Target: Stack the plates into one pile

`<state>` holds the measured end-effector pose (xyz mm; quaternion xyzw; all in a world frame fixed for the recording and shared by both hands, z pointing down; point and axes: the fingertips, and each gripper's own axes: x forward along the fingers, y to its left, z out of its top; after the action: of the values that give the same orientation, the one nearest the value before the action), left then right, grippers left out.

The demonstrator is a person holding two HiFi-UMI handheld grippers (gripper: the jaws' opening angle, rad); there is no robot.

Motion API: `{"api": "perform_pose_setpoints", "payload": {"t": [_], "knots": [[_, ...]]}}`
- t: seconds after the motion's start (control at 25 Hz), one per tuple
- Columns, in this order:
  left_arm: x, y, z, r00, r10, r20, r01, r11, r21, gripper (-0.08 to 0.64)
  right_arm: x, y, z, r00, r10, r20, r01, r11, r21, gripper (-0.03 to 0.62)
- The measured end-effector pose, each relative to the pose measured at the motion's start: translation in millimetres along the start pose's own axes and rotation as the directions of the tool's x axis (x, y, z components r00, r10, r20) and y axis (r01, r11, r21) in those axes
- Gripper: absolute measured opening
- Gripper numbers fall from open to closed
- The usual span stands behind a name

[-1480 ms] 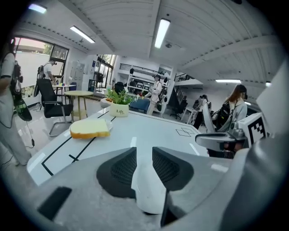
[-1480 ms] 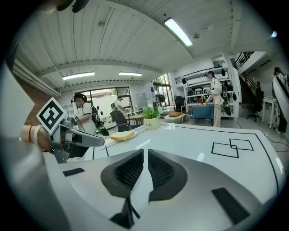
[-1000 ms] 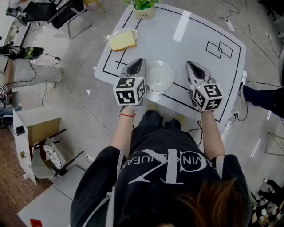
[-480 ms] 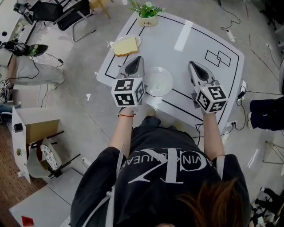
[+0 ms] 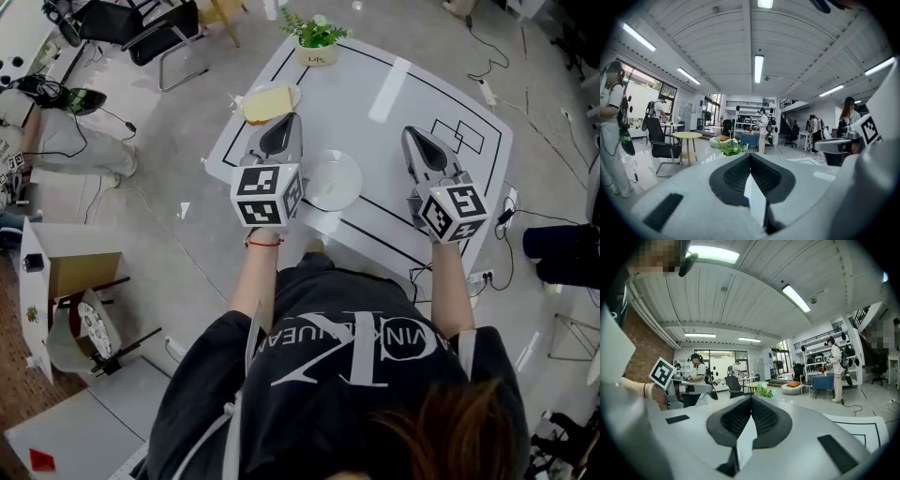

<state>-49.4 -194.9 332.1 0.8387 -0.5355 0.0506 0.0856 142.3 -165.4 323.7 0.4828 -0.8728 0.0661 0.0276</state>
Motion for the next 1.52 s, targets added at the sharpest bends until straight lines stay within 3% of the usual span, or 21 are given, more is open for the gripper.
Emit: {"api": "perform_pose_setpoints", "payload": {"t": [0.2, 0.52, 0.76, 1.52], "knots": [[-4, -4, 21, 0.998, -0.012, 0.056, 0.012, 1.0, -0.015, 0.009, -3, 1, 20, 0.999, 0.016, 0.042, -0.015, 1.0, -0.026, 0.002], [-13, -7, 46, 0.993, -0.007, 0.121, 0.003, 0.999, 0.039, 0.009, -6, 5, 39, 0.995, 0.039, 0.09, -0.035, 0.998, -0.051, 0.002], [-18, -9, 54, 0.988, -0.002, 0.152, -0.004, 0.999, 0.038, 0.009, -12, 7, 46, 0.992, 0.048, 0.112, -0.042, 0.998, -0.054, 0.002], [-25, -16, 49, 0.989, -0.022, 0.144, 0.018, 0.999, 0.029, 0.009, -26, 8, 42, 0.993, 0.023, 0.113, -0.018, 0.999, -0.046, 0.001]]}}
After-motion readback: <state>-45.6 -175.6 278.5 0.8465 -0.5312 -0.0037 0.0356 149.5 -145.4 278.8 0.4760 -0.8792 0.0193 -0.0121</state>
